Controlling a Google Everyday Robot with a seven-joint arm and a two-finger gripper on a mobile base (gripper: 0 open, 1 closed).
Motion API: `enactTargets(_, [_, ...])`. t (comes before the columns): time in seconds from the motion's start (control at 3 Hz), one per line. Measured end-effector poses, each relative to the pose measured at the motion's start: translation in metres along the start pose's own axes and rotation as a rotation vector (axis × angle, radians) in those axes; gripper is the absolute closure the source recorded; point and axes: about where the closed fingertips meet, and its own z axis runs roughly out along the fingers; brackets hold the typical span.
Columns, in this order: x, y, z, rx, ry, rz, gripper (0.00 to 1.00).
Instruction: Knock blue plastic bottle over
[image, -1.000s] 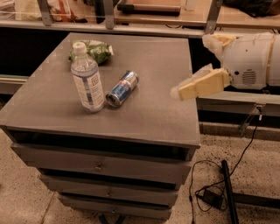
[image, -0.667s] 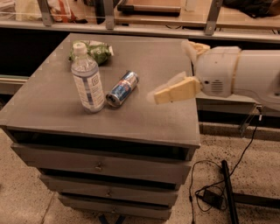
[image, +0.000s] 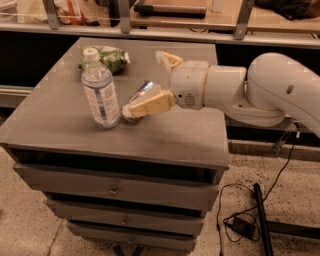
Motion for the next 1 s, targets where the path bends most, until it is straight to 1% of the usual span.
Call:
enactTargets(0.33, [0.005, 0.010, 0.036, -0.070, -0.051, 0.018, 0.00])
enactTargets(0.67, [-0.002, 0.026, 0.067, -0.153, -0.099, 0.032, 0.00])
enactTargets(1.0, [-0.006, 0.035, 0.085, -0.210, -0.116, 0.045, 0.00])
